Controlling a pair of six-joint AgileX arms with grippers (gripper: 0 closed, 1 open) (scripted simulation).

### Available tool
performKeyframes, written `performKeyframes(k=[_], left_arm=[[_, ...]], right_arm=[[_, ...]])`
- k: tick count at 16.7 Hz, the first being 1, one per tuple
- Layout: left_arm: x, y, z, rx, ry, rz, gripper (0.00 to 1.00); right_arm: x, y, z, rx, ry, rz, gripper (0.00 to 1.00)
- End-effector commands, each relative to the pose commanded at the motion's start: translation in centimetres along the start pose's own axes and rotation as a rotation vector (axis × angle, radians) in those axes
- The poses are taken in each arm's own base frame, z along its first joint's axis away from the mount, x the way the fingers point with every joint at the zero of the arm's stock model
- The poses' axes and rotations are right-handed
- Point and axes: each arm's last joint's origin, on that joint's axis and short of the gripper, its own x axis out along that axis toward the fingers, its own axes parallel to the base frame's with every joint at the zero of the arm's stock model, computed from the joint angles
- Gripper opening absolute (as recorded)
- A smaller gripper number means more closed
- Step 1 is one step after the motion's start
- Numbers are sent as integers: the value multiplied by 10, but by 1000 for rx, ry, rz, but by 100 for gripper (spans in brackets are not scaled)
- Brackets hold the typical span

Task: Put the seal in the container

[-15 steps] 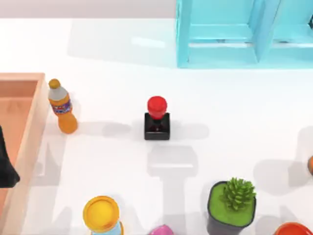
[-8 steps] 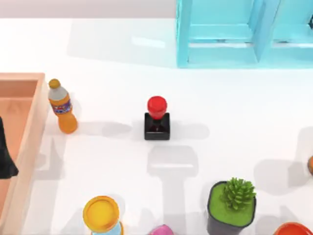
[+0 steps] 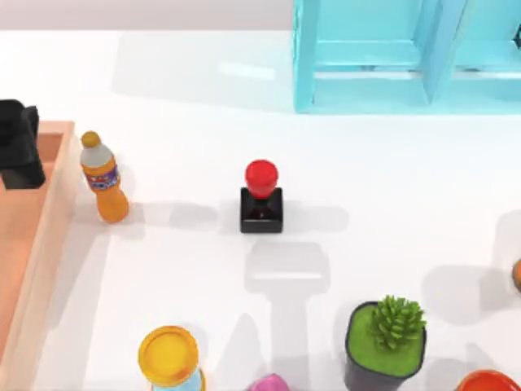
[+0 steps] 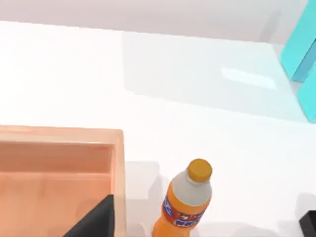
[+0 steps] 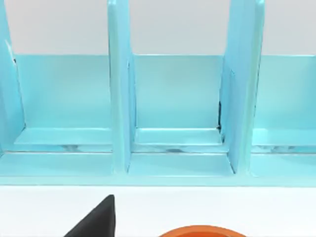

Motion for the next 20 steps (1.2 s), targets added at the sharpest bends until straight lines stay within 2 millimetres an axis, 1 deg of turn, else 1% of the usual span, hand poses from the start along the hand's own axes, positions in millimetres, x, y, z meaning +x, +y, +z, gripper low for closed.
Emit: performKeyframes(k=[2, 5, 7, 9, 10, 12, 15, 18, 20], left_arm=[[16, -15, 35, -24, 129, -18, 100], [55, -44, 80, -49, 331, -27, 100], [89, -67, 99, -58, 466, -20, 100], [125, -92, 109, -60, 595, -2, 100], [143, -105, 110, -59, 656, 9, 100], [177, -131, 105, -52, 769, 39, 100], [220, -164, 85, -34, 914, 91, 100], [249, -189, 58, -11, 1022, 143, 100], [261, -200, 43, 1, 1069, 170, 100]], right_arm=[[0, 0, 0, 0, 0, 0, 100], [0, 0, 0, 0, 0, 0, 100], [0, 0, 0, 0, 0, 0, 100], [0, 0, 0, 0, 0, 0, 100], [0, 0, 0, 0, 0, 0, 100], [0, 0, 0, 0, 0, 0, 100], [0, 0, 0, 0, 0, 0, 100], [0, 0, 0, 0, 0, 0, 100], [0, 0, 0, 0, 0, 0, 100]])
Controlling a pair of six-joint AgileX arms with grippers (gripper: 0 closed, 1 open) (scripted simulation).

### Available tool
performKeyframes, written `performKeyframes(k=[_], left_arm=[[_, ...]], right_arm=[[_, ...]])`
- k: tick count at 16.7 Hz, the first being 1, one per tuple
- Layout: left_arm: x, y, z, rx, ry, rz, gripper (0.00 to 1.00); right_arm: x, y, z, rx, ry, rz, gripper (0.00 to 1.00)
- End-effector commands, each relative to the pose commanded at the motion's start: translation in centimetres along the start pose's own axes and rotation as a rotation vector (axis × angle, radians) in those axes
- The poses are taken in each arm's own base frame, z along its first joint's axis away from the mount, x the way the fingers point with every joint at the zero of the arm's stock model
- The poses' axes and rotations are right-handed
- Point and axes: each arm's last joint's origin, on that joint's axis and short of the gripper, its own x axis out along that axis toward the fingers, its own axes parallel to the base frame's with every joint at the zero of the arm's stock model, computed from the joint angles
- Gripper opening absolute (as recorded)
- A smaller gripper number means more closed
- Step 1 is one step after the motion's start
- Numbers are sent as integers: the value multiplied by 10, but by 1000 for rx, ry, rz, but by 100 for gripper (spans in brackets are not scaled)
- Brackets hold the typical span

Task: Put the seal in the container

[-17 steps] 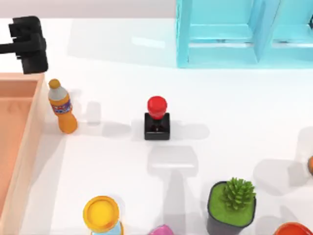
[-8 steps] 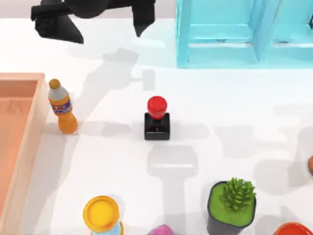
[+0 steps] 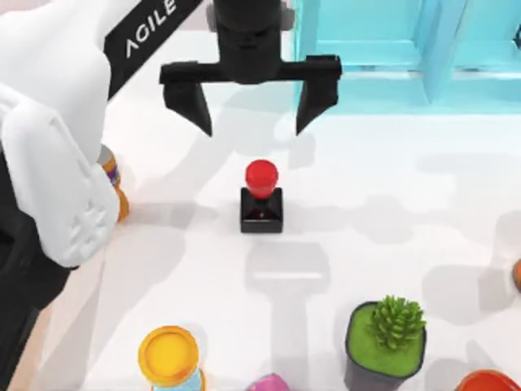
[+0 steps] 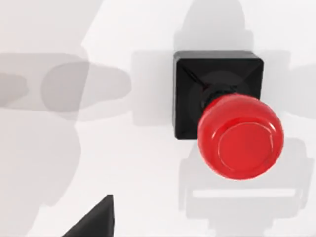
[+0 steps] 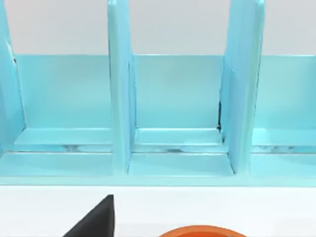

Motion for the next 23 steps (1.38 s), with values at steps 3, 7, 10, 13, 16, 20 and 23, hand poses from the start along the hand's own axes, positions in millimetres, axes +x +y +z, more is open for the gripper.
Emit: performKeyframes(k=[3, 7, 10, 13, 16, 20, 23], left_arm=[[14, -10, 0, 1, 34, 24, 100], [14, -10, 0, 1, 35, 24, 100], [17, -8, 2, -3, 35, 24, 100], [31, -10, 4, 0, 35, 24, 100], [55, -12, 6, 1, 35, 24, 100], [90, -10, 2, 0, 36, 24, 100], [109, -8, -2, 1, 36, 24, 100]], right_arm=[[0, 0, 0, 0, 0, 0, 100], [0, 0, 0, 0, 0, 0, 100], [0, 0, 0, 0, 0, 0, 100], [0, 0, 0, 0, 0, 0, 100], [0, 0, 0, 0, 0, 0, 100], [0, 0, 0, 0, 0, 0, 100], [0, 0, 0, 0, 0, 0, 100]])
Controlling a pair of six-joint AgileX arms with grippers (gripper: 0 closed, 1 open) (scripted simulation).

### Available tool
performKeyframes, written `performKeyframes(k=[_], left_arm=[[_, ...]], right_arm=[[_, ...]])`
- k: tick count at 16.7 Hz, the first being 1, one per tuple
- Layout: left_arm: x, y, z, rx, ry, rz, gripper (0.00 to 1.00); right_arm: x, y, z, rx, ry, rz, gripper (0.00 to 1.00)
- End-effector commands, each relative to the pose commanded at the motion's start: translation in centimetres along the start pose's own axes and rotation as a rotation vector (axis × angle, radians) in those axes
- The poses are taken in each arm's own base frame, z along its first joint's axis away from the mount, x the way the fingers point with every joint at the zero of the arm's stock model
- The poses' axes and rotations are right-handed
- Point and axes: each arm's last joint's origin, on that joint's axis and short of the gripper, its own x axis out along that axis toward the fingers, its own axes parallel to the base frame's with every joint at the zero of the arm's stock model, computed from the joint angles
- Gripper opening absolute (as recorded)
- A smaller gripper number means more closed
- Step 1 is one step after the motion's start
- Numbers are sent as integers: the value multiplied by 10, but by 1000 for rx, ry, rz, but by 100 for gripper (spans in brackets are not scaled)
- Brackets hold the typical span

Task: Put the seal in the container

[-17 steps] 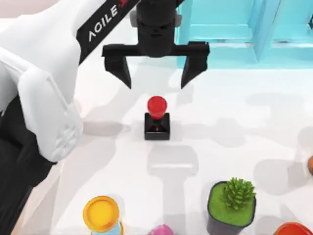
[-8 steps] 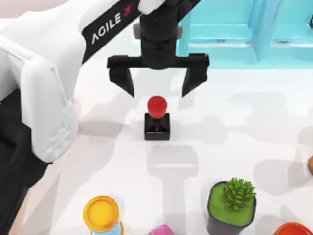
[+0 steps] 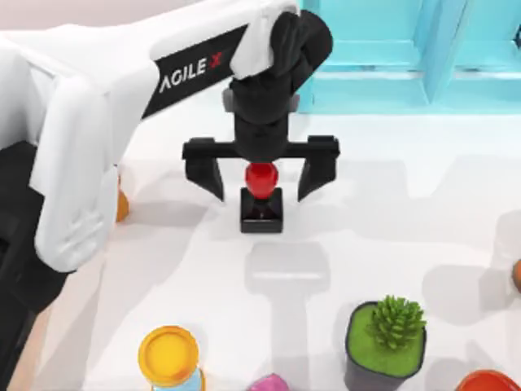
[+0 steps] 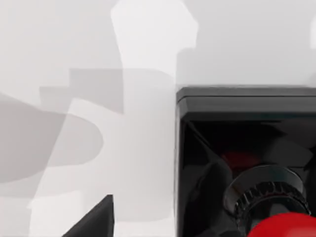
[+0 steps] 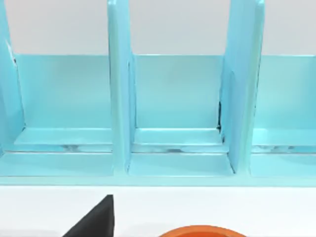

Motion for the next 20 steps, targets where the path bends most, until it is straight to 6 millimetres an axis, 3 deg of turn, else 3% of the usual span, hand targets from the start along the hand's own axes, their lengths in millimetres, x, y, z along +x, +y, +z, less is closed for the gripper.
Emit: performKeyframes(k=[5, 18, 20], left_arm=[[5, 0, -1, 0, -1, 0, 100], [5, 0, -1, 0, -1, 0, 2], [5, 0, -1, 0, -1, 0, 0]], right_arm=[[0, 0, 0, 0, 0, 0, 100], [0, 0, 0, 0, 0, 0, 100], [0, 0, 0, 0, 0, 0, 100]])
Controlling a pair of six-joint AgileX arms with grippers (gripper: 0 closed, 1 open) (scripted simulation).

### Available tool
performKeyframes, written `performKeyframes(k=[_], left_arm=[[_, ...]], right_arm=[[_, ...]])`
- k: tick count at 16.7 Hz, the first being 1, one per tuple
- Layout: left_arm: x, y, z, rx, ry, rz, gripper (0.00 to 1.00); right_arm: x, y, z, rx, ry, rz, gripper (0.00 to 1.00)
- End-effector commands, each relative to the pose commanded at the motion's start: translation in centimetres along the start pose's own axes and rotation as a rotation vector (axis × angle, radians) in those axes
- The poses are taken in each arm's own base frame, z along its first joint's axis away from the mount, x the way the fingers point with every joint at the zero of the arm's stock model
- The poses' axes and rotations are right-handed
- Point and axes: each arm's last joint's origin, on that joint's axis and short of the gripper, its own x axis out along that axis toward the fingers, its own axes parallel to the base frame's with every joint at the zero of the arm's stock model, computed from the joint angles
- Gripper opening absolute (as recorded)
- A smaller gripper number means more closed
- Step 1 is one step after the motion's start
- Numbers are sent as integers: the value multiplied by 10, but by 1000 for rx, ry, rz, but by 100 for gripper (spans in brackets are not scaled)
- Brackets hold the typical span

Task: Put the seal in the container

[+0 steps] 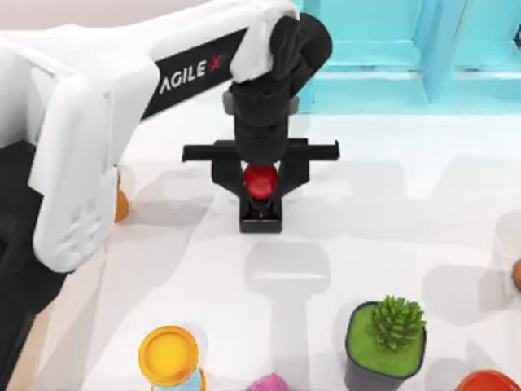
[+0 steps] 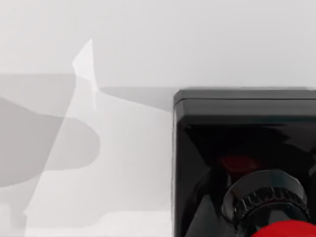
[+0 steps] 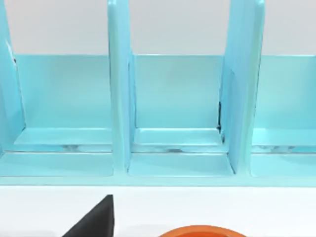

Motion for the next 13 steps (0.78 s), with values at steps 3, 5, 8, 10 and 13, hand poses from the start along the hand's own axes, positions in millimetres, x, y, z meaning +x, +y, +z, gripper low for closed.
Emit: performKeyframes(k=[3, 5, 8, 10, 13], left_arm=[[0, 0, 0, 0, 0, 0, 0], [0, 0, 0, 0, 0, 0, 0], [0, 0, 0, 0, 1, 1, 0], [-6, -1, 2, -2, 1, 2, 0], [-27, -3, 6, -5, 8, 7, 0]], right_arm=[[0, 0, 0, 0, 0, 0, 100], [0, 0, 0, 0, 0, 0, 100], [0, 0, 0, 0, 0, 0, 100], [0, 0, 0, 0, 0, 0, 100], [0, 0, 0, 0, 0, 0, 100]])
